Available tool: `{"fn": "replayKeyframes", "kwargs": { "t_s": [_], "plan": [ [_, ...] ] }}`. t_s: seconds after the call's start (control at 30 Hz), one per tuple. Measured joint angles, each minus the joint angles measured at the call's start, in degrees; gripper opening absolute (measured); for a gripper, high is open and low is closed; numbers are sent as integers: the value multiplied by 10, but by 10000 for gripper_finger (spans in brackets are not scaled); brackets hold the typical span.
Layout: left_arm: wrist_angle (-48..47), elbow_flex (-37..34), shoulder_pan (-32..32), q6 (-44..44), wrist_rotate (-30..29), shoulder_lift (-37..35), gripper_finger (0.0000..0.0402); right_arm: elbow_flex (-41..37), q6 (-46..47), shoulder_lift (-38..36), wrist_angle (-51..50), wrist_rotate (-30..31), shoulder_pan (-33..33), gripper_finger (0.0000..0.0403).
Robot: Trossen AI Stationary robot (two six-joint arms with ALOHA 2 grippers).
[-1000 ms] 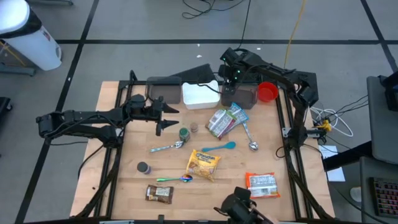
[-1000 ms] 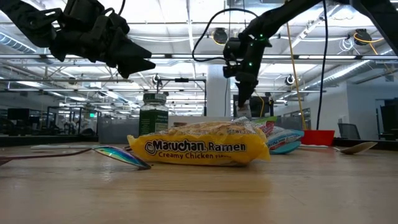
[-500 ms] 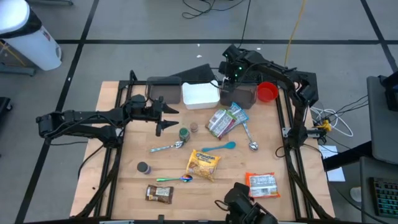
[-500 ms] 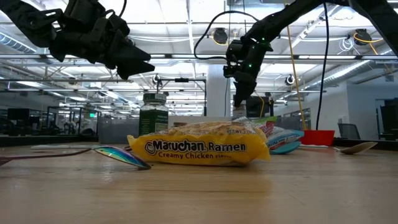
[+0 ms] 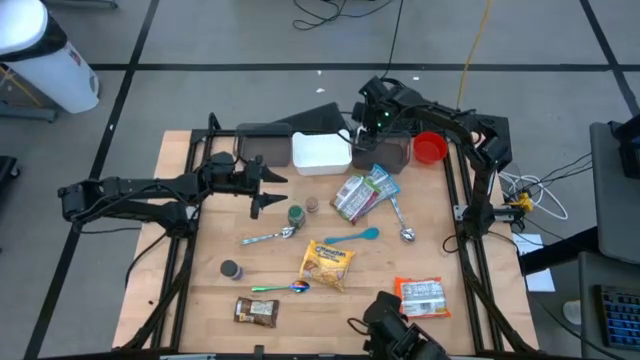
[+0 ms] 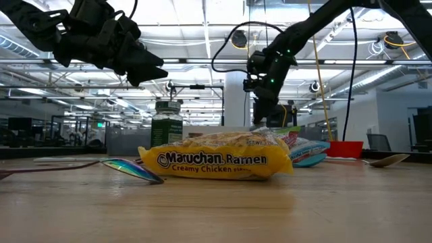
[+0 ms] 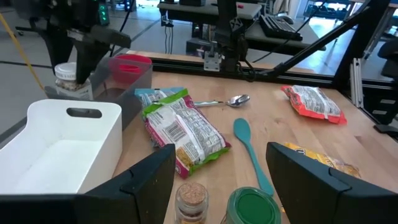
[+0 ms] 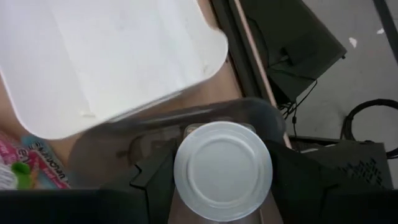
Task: Pick & Place Food Item
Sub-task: Put the white seasoning bottle into the right black bin
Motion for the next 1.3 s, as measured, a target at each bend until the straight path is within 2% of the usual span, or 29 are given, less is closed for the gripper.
{"fn": "replayKeyframes", "kwargs": {
  "t_s": [1.3],
  "plan": [
    [0, 0, 0, -1, 0, 0, 257, -16, 6, 0, 32, -17, -6, 204]
  ]
}}
